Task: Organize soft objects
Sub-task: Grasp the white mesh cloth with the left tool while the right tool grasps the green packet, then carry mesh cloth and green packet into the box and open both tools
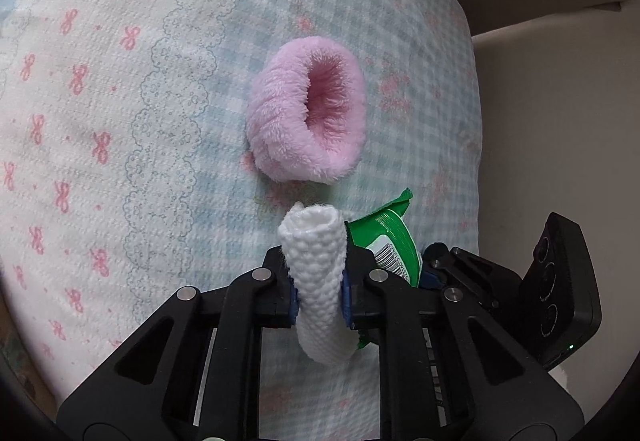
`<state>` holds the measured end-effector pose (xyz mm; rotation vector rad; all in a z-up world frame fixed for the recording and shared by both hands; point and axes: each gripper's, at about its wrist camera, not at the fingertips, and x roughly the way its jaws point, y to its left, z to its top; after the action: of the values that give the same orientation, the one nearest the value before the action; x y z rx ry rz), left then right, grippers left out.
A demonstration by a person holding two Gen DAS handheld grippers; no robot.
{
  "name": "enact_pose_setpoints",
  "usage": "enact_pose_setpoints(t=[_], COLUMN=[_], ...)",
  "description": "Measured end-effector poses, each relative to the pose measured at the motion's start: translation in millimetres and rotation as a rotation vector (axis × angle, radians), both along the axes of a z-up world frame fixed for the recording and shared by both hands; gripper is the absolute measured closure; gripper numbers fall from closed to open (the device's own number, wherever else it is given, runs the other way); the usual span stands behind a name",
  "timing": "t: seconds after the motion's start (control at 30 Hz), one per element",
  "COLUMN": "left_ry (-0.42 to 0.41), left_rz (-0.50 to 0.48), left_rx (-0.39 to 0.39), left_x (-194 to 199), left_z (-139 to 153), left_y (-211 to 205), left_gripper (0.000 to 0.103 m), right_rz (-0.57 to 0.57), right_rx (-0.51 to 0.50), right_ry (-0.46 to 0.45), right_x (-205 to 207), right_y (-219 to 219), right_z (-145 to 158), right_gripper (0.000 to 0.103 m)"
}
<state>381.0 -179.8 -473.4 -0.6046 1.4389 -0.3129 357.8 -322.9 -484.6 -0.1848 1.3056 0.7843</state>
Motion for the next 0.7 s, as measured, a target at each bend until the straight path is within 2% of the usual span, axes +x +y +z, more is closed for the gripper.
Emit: enact_pose_setpoints(t=[0.13, 0.33, 0.57, 0.7], left_ry=[-0.009, -0.038, -0.079, -0.115], left_rz=[0.014, 0.019, 0.032, 0.041], left_rx=[-0.002, 0.007, 0.011, 0.005], left_x=[-8, -12, -24, -39], left_z=[2, 18, 51, 85], left_y=[6, 12, 20, 31], left_gripper=[0.092, 0.093, 0.093, 0.093], right_rz=[-0.04, -0.085, -0.156, -0.186], right_rx=[0.021, 0.041, 0.082, 0.102], right_ry=[0.003, -0.01, -0.037, -0.066], right_x=[-2, -10, -23, -32], right_y=[-5, -9, -15, -14], right_z=[3, 13, 39, 68], right_gripper=[0.065, 0.067, 0.068, 0.069])
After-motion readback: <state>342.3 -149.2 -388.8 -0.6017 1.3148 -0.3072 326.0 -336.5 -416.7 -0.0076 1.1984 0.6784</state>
